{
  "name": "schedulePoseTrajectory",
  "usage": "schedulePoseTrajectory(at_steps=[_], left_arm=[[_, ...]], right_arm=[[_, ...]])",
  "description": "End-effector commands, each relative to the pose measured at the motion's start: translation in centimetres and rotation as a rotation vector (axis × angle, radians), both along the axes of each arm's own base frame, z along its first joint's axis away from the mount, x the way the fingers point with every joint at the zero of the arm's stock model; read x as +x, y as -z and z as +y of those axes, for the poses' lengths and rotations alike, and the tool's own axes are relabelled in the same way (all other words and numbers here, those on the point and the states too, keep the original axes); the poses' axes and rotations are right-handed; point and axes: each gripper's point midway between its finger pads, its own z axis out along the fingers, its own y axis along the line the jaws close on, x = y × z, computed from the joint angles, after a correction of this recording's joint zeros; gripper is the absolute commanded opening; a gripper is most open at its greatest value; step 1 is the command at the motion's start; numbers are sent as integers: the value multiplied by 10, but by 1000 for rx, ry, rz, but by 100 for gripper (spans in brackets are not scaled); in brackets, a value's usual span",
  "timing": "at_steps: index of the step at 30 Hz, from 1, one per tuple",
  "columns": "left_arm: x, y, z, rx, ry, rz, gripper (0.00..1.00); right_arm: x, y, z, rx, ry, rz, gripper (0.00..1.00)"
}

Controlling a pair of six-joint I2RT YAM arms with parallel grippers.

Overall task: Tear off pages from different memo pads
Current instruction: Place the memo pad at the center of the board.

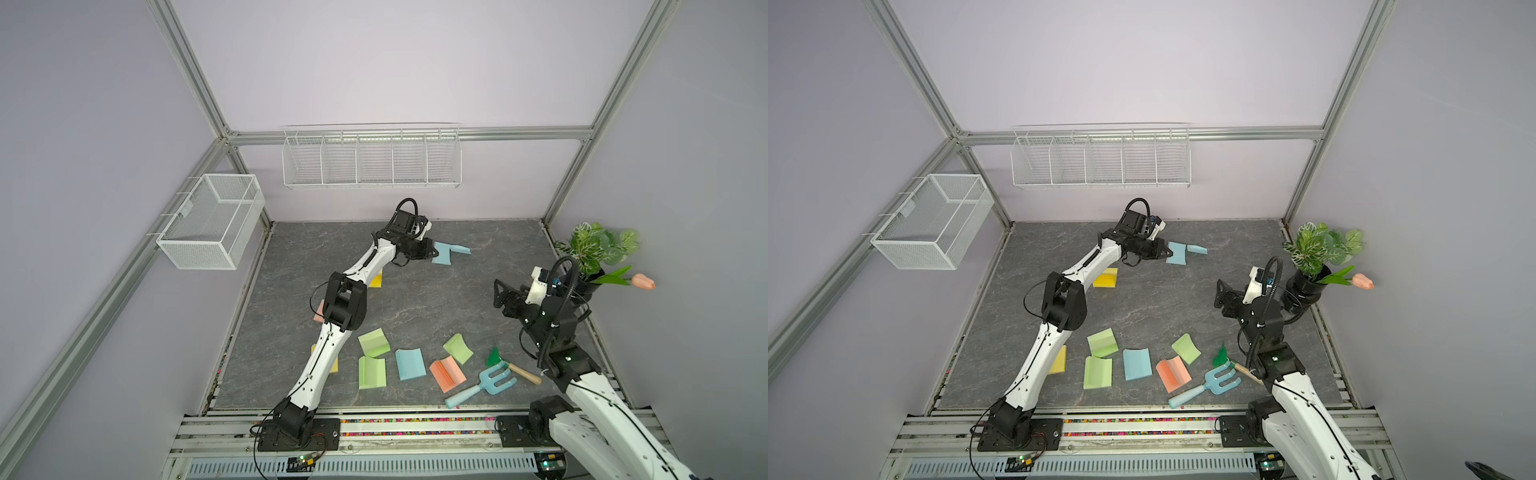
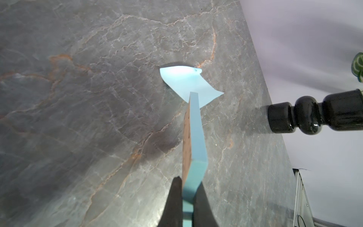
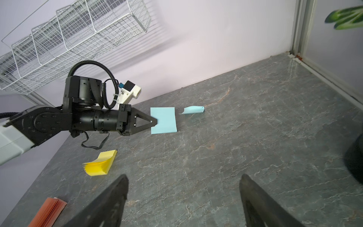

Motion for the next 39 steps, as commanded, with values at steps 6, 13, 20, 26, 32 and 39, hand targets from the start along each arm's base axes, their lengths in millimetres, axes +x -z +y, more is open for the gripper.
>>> schedulePoseTrajectory(at_steps=[6,13,20,26,32,39], left_arm=[[29,22,14,-48,-93,58,0],[36,57,21,13,-131,67,4],[41,66,27,55,-164,55,27],[53,51,50,194,-237,-44,47],[55,-7,67,236,-275,-155,56],[11,-58,103,265,-365,-174,55]], right_arm=[[7,3,16,63,-46,11,89],[7,7,16,46,-40,17,89],[8,11,15,25,-30,21,89],[12,27,8,-8,18,61,89],[15,48,11,9,8,140,89],[-15,89,36,-54,-160,458,89]])
